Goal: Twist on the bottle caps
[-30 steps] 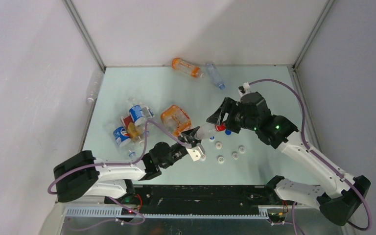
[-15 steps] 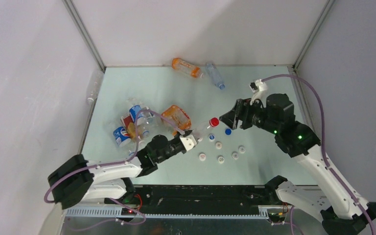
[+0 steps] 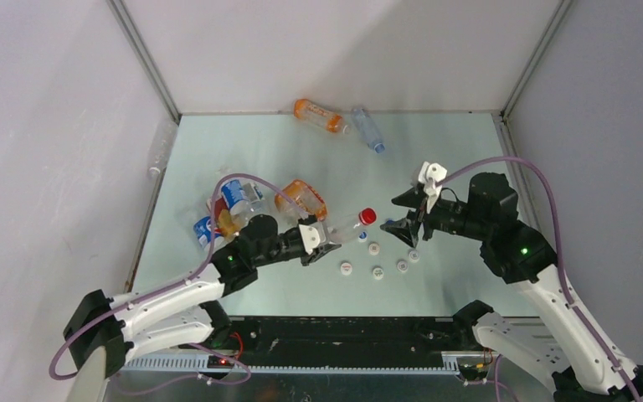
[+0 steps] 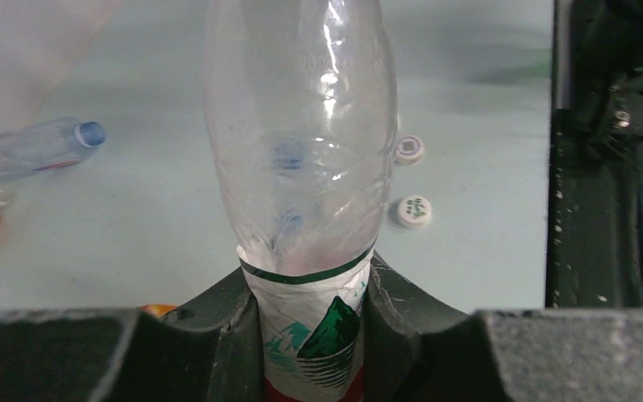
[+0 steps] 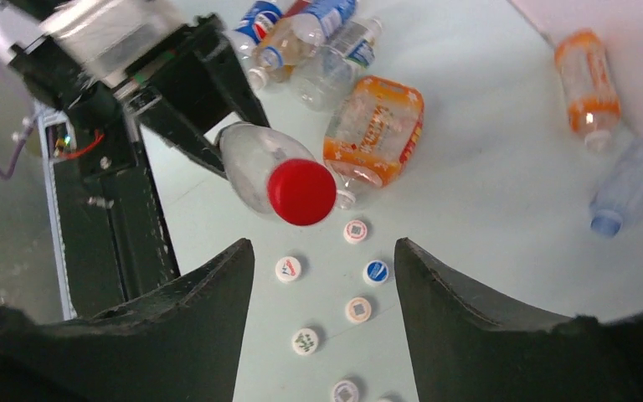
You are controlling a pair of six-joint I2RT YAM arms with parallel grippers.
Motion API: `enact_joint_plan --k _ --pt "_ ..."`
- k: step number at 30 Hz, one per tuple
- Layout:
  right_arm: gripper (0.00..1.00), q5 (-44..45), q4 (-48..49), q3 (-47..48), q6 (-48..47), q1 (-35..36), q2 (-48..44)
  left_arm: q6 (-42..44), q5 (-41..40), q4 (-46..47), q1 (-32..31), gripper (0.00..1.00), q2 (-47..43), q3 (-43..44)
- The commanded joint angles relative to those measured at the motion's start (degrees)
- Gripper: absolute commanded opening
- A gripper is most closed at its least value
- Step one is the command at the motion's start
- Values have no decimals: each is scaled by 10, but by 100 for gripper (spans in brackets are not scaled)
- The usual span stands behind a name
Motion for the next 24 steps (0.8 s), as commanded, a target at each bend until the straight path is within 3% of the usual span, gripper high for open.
enact_joint_plan --k 1,9,24 --pt "65 -109 -13 6 -144 1 -23 4 76 -63 4 7 -12 37" --pt "63 -178 -42 6 -216 11 -14 34 141 -107 4 8 -8 69" --pt "54 -174 -69 25 -236 38 22 46 172 -117 4 9 1 86"
